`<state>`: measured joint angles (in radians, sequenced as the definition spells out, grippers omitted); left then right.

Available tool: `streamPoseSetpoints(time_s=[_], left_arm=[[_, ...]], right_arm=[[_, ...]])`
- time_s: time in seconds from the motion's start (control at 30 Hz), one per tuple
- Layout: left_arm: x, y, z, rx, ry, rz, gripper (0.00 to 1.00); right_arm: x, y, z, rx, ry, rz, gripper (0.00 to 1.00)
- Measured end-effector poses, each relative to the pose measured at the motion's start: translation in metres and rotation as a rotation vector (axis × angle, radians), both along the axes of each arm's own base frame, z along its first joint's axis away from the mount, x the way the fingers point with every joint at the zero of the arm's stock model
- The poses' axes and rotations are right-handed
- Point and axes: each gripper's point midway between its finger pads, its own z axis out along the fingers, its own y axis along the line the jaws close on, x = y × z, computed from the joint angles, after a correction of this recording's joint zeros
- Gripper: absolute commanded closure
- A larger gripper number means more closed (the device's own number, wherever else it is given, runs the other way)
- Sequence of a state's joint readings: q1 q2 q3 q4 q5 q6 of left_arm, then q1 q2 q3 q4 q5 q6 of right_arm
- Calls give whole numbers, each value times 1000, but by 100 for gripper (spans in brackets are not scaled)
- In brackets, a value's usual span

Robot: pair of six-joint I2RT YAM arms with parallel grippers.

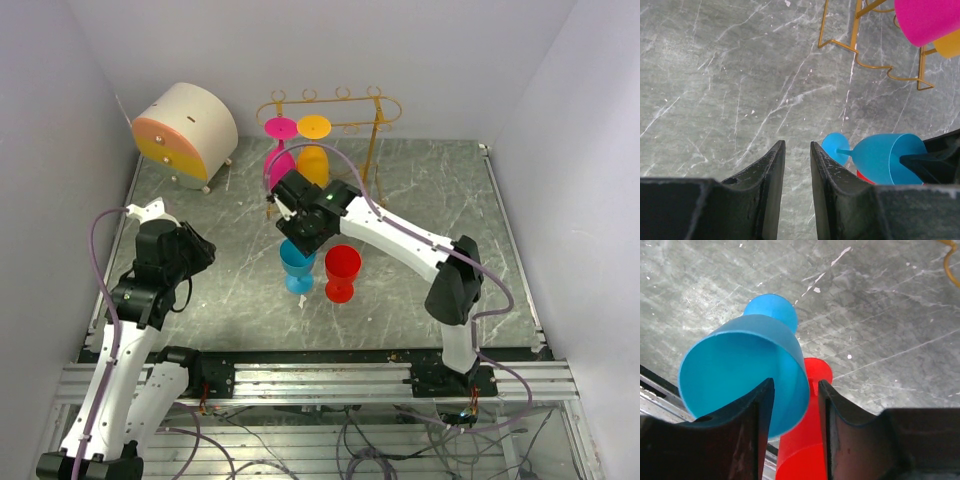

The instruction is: Take the wine glass off the wine glass rack

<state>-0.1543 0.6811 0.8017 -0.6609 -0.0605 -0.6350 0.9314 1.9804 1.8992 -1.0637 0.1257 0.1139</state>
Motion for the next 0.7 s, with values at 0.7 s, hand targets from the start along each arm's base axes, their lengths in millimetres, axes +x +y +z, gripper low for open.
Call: streamPoseSetpoints(time_s=[0.7], left_arm=[[6,1,6,54,4,-37,64]], right_arm=[[103,-99,257,902,-273,-423,55]])
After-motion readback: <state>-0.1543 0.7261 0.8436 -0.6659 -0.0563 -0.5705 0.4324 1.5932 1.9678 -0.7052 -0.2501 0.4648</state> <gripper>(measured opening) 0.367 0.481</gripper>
